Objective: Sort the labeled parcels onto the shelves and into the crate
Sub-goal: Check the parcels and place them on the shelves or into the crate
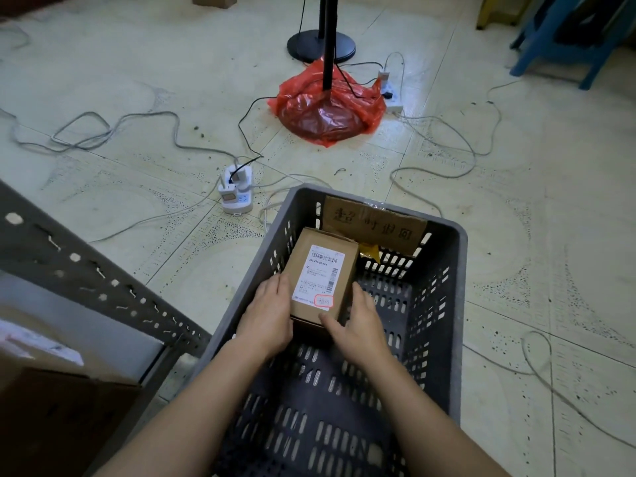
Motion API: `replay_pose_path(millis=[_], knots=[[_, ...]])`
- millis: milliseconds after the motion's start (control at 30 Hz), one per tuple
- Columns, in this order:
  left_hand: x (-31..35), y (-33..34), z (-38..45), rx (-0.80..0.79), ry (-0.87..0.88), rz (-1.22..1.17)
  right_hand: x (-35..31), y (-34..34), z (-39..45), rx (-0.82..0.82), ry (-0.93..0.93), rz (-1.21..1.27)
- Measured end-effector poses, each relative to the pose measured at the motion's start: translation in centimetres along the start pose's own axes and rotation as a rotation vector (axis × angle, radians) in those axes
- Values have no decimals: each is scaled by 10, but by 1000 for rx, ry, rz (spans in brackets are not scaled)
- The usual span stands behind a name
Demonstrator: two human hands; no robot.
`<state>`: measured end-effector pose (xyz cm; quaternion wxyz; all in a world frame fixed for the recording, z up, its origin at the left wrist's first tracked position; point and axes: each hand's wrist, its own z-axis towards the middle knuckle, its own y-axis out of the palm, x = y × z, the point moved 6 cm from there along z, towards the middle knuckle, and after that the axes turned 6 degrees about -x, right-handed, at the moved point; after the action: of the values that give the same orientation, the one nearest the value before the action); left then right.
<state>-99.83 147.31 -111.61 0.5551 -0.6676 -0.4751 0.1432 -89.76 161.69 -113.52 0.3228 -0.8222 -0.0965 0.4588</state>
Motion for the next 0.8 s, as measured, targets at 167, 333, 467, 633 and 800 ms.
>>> replay_pose_path(millis=[167, 333, 467, 633, 800], knots=[[20, -47, -20, 9, 21, -151, -36, -50, -26, 55, -50, 4], [61, -129, -69, 75, 28, -401, -94, -123, -78, 105, -89, 26], [95, -209, -119, 120, -39, -667, -155, -196, -127, 151, -99, 59], [146, -326, -193, 196, -51, -841, -250, -292, -199, 184, -135, 90], [202, -443, -272, 282, -4, -915, -348, -374, -280, 209, -213, 139]])
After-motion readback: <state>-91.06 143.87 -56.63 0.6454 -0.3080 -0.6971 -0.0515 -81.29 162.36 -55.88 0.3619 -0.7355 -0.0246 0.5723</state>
